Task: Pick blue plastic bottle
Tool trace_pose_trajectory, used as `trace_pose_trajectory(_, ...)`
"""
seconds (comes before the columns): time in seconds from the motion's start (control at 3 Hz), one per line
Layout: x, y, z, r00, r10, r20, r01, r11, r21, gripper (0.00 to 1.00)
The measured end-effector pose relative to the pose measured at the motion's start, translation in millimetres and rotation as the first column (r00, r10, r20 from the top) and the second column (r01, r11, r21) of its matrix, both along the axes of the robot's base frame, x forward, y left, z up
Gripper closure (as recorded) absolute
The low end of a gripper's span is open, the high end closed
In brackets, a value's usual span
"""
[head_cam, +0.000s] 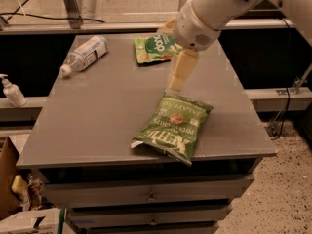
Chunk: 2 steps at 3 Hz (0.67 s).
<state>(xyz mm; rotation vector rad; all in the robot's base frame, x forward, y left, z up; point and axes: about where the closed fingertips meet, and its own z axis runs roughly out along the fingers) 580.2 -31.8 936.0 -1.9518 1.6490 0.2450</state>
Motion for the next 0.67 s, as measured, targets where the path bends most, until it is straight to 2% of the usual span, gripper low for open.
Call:
trace_pose_trajectory(0.33, 11.0, 47.6, -6.9, 0.9984, 0.025, 0.050, -0.029, 0.996, 0.084, 0.00)
trace_pose_trajectory(0.67, 10.6, 47.4, -7.6, 0.9985, 0.025, 0.049, -0.029, 0.996, 0.086, 0.00)
